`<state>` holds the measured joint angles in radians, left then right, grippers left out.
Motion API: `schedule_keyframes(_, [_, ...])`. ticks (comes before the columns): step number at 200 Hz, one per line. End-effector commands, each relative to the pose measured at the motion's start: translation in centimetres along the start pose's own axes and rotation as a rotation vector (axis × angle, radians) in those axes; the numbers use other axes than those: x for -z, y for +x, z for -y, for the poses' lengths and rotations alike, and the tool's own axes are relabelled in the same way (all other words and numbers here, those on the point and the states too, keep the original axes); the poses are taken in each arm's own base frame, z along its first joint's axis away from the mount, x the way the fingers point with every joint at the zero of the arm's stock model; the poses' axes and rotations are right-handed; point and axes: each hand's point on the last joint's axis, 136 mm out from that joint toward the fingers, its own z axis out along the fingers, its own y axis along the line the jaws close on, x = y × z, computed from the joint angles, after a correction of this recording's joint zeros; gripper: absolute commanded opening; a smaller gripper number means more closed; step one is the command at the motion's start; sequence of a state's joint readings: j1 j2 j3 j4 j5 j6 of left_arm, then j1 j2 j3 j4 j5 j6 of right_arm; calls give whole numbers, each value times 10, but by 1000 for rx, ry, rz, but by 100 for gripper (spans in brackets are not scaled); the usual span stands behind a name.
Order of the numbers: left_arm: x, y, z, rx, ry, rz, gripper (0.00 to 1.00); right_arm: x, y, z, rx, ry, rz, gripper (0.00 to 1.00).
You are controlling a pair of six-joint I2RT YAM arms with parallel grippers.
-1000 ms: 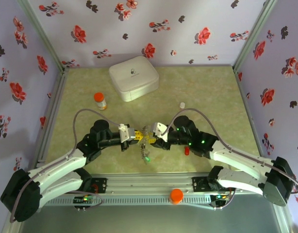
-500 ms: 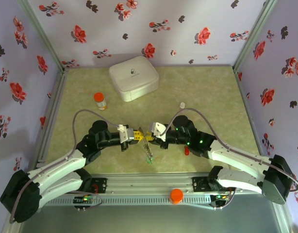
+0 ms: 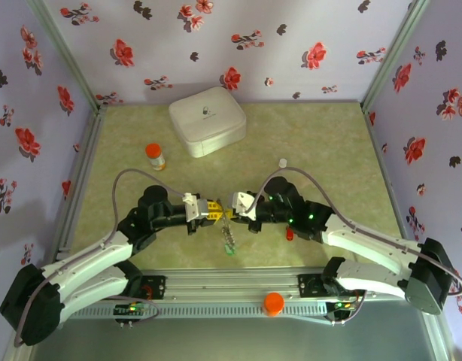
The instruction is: Put the keys on the keyring
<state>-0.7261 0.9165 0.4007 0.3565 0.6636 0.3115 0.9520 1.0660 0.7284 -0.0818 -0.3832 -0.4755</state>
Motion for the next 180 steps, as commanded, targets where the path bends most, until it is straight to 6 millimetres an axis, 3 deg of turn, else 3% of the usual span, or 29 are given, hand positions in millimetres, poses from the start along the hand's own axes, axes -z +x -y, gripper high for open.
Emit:
schedule_keyframes(1, [2,-16,-3,-47,-3,18,18,4,-13,-1,69,-21,-30,0])
schedule_keyframes(64, [-1,-14,-2,-67,13,-11,17,-5,-16,-9,104,-65,-121,0])
schedule_keyframes(106, [-1,-10,-2,-158,-1,-56,0,-3,-17,-12,100,-69,-121,0])
schedule_keyframes(120, [0,-10,-3,-220,-29,-60,0,2,-11,-10,96,-28,-98,27])
schedule_keyframes(131, [1,-11,-3,-291,-53,-63,0,8,-3,-6,87,14,-80,35])
schedule_keyframes(162, [2,-15,-1,-553,-119,-74,0,17,25,6,74,127,-119,40])
schedule_keyframes(180, [2,-17,-4,-654,-151,-98,0,19,29,6,65,143,-119,40])
